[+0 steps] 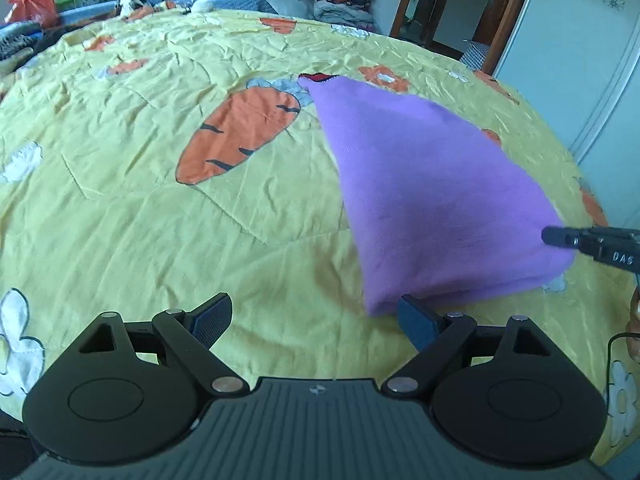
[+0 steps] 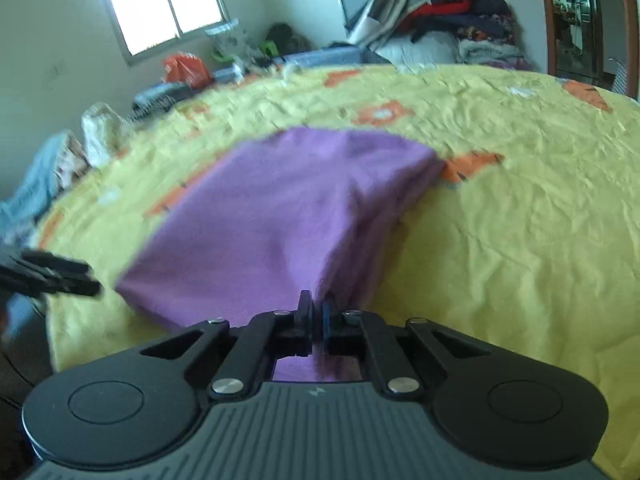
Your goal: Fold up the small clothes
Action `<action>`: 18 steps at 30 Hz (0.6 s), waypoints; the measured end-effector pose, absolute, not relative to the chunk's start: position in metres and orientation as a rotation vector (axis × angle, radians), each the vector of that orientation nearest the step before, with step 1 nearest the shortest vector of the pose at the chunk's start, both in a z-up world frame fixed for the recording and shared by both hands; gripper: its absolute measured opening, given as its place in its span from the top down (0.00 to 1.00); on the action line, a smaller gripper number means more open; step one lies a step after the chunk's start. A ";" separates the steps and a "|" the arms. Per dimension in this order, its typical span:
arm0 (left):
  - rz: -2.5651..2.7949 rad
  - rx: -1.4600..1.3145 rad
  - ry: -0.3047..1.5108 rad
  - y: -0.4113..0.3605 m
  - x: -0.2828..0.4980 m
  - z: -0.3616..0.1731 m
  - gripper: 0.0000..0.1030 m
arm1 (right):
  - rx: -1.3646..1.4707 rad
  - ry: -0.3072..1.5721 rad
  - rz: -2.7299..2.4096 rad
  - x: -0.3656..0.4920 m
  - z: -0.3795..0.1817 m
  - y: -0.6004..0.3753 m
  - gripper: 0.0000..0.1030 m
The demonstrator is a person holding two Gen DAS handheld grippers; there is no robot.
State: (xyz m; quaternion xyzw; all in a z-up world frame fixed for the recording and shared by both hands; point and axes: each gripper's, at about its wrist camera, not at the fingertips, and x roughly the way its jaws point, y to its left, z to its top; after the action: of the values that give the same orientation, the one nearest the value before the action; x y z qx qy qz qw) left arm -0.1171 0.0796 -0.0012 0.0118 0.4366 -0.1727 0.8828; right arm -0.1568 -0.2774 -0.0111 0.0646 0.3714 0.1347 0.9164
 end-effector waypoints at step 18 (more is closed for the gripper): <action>-0.528 0.043 0.804 -0.003 -0.100 0.011 0.08 | 0.512 0.739 0.210 0.011 -0.027 -0.349 0.77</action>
State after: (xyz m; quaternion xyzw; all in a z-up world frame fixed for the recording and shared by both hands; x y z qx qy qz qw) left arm -0.0997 -0.0028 0.0112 0.0207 0.3865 -0.2541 0.8864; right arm 0.0113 -0.3492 -0.0271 0.2472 0.3564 0.1013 0.8953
